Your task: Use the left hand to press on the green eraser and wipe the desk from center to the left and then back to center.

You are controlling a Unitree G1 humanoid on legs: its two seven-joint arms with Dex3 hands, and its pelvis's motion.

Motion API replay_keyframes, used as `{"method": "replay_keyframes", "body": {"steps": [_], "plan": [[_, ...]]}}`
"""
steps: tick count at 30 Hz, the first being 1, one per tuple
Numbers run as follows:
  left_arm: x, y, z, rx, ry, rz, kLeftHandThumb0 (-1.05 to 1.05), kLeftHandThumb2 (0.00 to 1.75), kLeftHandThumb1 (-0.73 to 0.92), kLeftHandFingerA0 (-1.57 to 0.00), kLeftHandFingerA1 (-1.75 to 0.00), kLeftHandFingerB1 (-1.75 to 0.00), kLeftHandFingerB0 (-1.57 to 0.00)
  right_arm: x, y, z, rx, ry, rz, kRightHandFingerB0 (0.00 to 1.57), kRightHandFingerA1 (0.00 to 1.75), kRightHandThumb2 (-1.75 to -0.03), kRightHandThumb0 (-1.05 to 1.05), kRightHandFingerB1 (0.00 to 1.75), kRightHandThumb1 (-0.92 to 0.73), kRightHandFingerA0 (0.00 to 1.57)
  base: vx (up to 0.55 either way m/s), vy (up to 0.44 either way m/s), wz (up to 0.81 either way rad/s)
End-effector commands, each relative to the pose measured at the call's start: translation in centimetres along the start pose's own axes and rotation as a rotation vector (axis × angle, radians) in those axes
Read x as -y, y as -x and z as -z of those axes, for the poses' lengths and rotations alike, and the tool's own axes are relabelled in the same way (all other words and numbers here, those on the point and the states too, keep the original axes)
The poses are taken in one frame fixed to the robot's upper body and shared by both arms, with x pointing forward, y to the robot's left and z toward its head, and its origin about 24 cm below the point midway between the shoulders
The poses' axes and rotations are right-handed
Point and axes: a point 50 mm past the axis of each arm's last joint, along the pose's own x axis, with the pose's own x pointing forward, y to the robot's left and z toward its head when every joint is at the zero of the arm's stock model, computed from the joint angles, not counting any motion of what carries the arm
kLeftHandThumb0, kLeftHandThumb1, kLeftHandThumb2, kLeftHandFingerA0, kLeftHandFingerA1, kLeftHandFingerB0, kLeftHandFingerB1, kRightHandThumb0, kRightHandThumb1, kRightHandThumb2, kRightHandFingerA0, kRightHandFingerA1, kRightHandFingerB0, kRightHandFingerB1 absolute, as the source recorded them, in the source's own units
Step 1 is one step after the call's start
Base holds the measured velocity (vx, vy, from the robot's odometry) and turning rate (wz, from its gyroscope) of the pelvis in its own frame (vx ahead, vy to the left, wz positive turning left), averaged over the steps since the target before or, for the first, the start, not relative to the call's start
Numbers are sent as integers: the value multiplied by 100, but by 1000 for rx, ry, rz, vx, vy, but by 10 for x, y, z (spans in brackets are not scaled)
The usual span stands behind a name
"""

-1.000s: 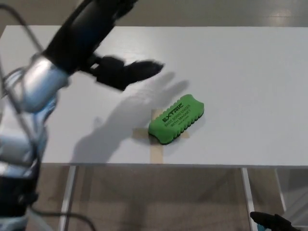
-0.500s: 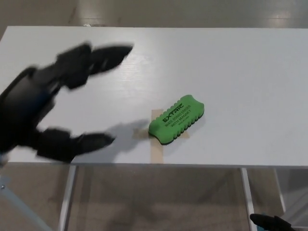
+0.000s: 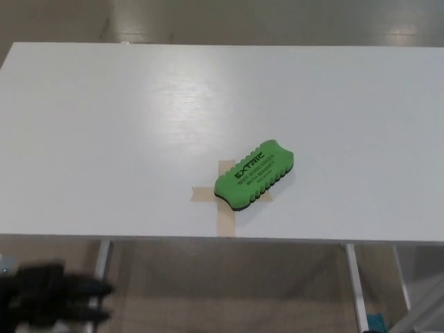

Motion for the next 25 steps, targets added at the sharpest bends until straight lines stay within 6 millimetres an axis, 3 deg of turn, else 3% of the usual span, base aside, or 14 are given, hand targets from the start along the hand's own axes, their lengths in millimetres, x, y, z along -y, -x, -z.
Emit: {"method": "replay_keyframes", "body": {"steps": [1,3,4,5,8,14,15,25], "plan": [[-2,40,113,-434,-55,-268,-38,60,63,-83,-45,-43,-77,3,16,22,-91,50,-15,73,54,-58,-33,51,-59,79,0,0,0],[-2,40,134,-559,-84,-343,-41,58,59,-82,-44,-41,-69,3,17,24,-99,41,-7,73,54,-58,-33,51,-59,79,0,0,0],[-2,40,134,-559,-84,-343,-41,58,59,-82,-44,-41,-69,3,17,24,-99,41,-7,73,54,-58,-33,51,-59,79,0,0,0],[-5,43,150,-666,-49,-399,-51,80,47,-71,-58,-53,-56,2,16,24,-104,33,-4,72,53,-58,-32,51,-60,78,0,0,0],[-7,48,173,-833,98,-462,-53,80,46,-65,-56,-50,-49,1,16,22,-101,13,-7,72,53,-58,-33,51,-60,78,0,0,0],[-4,44,184,-870,251,-497,-61,81,45,-52,-53,-49,-44,2,9,16,-79,31,-7,71,53,-58,-33,50,-60,78,0,0,0],[-3,42,184,-869,245,-483,-59,58,56,-55,-40,-36,-48,2,7,14,-70,38,-12,71,53,-58,-34,50,-60,77,0,0,0],[-3,33,185,-869,202,-414,-61,58,59,-48,-37,-35,-44,2,4,7,-30,33,-13,72,53,-57,-32,51,-59,77,0,0,0]]}}
